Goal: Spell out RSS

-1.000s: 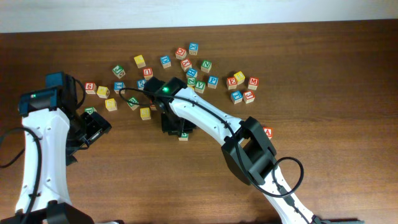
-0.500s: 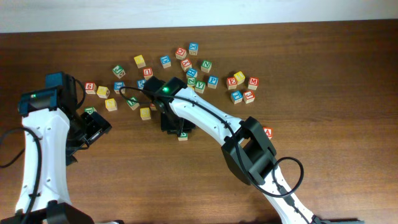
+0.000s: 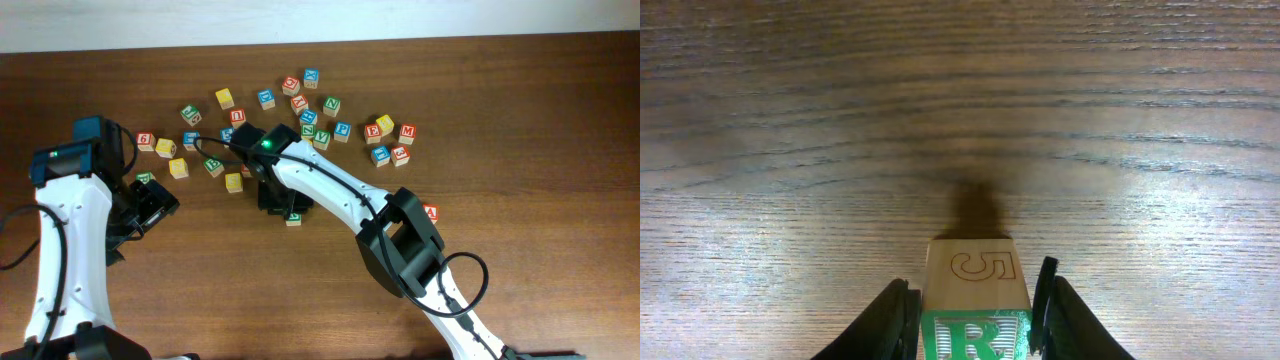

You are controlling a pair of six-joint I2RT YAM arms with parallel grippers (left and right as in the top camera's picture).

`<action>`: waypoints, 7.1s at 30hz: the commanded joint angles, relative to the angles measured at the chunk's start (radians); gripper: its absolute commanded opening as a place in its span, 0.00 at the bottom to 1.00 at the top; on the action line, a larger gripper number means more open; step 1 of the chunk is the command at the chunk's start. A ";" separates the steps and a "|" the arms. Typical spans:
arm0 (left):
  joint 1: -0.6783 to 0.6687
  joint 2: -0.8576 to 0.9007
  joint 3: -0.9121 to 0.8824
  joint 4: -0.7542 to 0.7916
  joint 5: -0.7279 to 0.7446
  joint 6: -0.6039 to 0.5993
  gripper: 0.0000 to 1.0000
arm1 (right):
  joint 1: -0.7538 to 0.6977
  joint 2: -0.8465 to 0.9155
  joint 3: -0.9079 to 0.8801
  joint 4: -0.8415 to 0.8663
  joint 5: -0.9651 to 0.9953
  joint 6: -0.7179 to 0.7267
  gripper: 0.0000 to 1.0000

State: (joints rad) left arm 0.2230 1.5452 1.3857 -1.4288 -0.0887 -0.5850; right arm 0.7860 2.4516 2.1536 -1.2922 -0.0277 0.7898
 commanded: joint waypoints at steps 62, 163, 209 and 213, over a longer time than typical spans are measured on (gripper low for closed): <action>-0.385 0.504 0.004 0.676 -0.030 0.370 0.34 | -1.062 -0.532 0.057 -0.304 0.223 -0.442 0.98; -0.113 0.574 0.283 0.446 -0.006 0.404 0.66 | -1.062 -0.532 0.057 -0.304 0.223 -0.442 0.98; -0.161 0.271 0.303 0.312 0.620 0.391 0.26 | -1.062 -0.532 0.057 -0.304 0.223 -0.442 0.98; -0.405 0.272 0.297 0.249 0.603 0.347 0.25 | -1.062 -0.532 0.057 -0.304 0.223 -0.443 0.98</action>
State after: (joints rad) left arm -0.0540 1.8278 1.6829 -1.1751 0.4808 -0.1871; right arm -0.2798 1.9179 2.2086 -1.5940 0.1864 0.3546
